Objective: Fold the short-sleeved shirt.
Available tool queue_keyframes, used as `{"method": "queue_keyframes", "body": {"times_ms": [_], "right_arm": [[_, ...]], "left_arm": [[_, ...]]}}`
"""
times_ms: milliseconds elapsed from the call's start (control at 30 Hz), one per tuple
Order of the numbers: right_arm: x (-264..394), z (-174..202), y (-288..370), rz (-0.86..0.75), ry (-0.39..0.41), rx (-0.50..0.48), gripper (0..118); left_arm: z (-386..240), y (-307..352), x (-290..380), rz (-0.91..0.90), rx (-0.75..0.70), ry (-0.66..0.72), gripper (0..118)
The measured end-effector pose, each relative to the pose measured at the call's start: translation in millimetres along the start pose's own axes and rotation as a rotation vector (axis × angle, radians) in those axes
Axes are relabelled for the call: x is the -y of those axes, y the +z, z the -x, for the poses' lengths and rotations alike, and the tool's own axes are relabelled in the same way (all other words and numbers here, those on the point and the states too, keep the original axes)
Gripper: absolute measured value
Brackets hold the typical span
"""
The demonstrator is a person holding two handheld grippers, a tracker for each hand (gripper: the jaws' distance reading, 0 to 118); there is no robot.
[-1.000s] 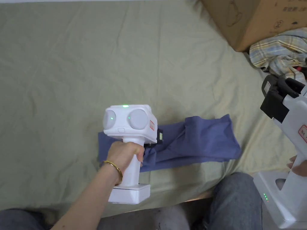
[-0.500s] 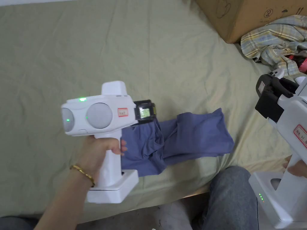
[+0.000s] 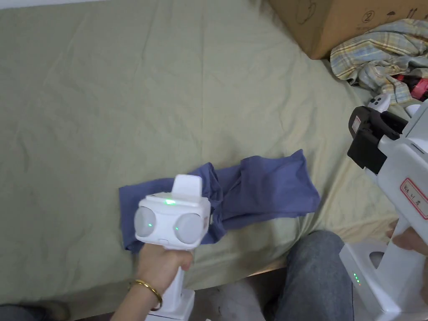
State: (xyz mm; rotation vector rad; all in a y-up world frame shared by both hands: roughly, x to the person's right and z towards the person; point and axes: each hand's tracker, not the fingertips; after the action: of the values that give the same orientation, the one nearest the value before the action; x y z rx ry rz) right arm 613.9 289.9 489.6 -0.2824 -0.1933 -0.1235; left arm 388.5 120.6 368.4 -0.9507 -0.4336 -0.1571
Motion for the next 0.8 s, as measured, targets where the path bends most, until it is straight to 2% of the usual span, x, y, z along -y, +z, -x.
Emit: {"method": "queue_keyframes", "body": {"times_ms": [67, 167, 300, 367, 433, 533, 567, 633, 667, 700, 767, 800], "right_arm": [[0.9, -7.4, 3.7, 0.005, 0.0, 0.023, 0], [2.6, -17.2, 10.7, 0.014, -0.011, 0.053, 0], [3.6, -23.2, 15.9, 0.019, -0.01, 0.079, 0], [2.7, -22.9, 15.9, 0.022, -0.012, 0.085, 0], [0.3, -20.7, 17.2, 0.02, -0.014, 0.082, 0], [-4.7, -13.4, 18.5, 0.004, -0.004, 0.07, 0], [-6.1, -11.0, 18.1, 0.0, 0.0, 0.063, 0], [-9.3, -4.3, 16.5, -0.006, 0.008, 0.047, 0], [-10.5, -0.7, 15.5, -0.011, 0.012, 0.036, 0], [-11.1, 2.6, 14.5, -0.015, 0.016, 0.029, 0], [-12.3, 10.5, 11.3, -0.018, 0.021, 0.008, 0], [-12.2, 14.0, 9.7, -0.018, 0.024, -0.001, 0]], "left_arm": [[-23.9, -8.4, 3.9, 0.013, -0.001, -0.107, 1], [-55.7, -12.9, 10.2, -0.003, -0.09, -0.294, 1], [-82.2, -7.3, 11.1, -0.034, -0.045, -0.359, 1], [-87.3, -3.8, 1.1, -0.031, 0.051, -0.317, 1], [-82.7, 8.2, -15.6, -0.031, 0.117, -0.21, 1], [-56.0, 44.4, -38.1, -0.175, 0.227, -0.029, 3], [-44.6, 57.0, -46.5, -0.216, 0.248, 0.007, 10], [-13.4, 81.1, -59.5, -0.311, 0.249, 0.096, 38], [5.6, 91.2, -64.4, -0.354, 0.244, 0.144, 45], [21.8, 96.8, -68.7, -0.366, 0.242, 0.191, 45], [65.5, 103.9, -71.0, -0.34, 0.274, 0.289, 99], [82.7, 104.5, -68.5, -0.332, 0.279, 0.324, 114]]}}
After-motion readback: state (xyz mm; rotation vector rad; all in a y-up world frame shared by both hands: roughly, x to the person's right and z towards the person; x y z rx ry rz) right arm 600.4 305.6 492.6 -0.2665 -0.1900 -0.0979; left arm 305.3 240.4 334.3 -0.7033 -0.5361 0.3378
